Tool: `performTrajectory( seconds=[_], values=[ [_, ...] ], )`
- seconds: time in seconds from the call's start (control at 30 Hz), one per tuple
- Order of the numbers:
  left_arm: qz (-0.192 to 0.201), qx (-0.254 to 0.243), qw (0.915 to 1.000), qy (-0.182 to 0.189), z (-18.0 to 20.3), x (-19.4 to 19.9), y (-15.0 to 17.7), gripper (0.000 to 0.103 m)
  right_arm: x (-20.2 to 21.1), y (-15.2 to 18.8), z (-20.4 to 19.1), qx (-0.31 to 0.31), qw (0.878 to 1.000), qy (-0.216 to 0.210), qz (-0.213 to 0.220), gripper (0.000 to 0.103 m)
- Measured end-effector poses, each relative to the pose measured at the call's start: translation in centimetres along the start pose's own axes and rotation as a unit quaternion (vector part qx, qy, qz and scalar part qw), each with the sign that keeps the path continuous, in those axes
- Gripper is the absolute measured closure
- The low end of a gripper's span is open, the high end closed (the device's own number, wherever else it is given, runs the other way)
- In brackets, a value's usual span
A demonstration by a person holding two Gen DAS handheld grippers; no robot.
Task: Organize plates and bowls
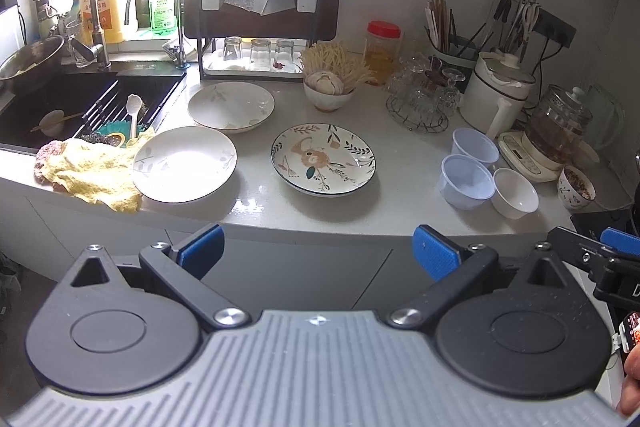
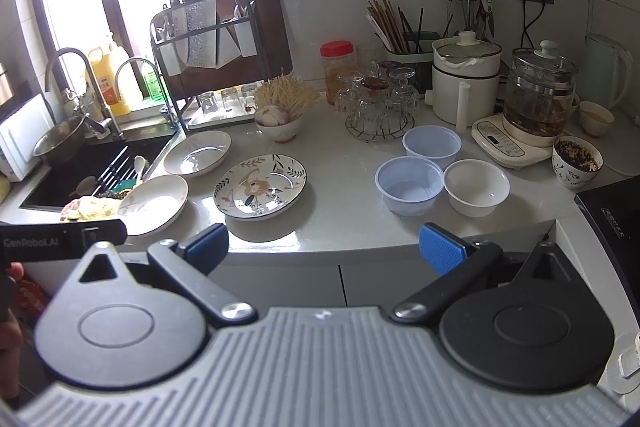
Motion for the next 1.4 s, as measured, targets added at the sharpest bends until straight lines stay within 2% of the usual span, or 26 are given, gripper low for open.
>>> performTrajectory(
  seconds=[0.6,0.9,1.13,1.4],
  values=[
    [-0.009,-0.007,0.9999,0.000,0.5,0.0,0.1,0.001,0.0,0.6,-0.1,-0.003,1.000,-0.007,-0.007,0.000],
    [-0.013,-0.011,0.9998,0.010,-0.1,-0.3,-1.2,0.001,-0.8,-0.5,-0.9,-0.008,1.000,-0.024,-0.003,0.000],
    [-0.025,-0.022,0.9992,0.023,-3.0,-3.2,-2.7,0.001,-3.2,-0.6,-2.9,-0.029,0.999,-0.013,-0.002,0.000],
    [-0.035,-0.043,0.9974,0.046,-8.1,-6.8,-5.8,0.001,-6.7,-1.4,-7.2,-0.041,0.999,0.000,-0.004,0.000]
  ],
)
Point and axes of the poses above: each gripper's, at about its wrist camera, not at the fingertips, and x roughly against the way its jaws point, z to its right, y to its underside, the point moved 3 cm from there along -x, roughly the way its jaws point, and after that the axes turned 10 degrees about -x, right-handed, at the moved point
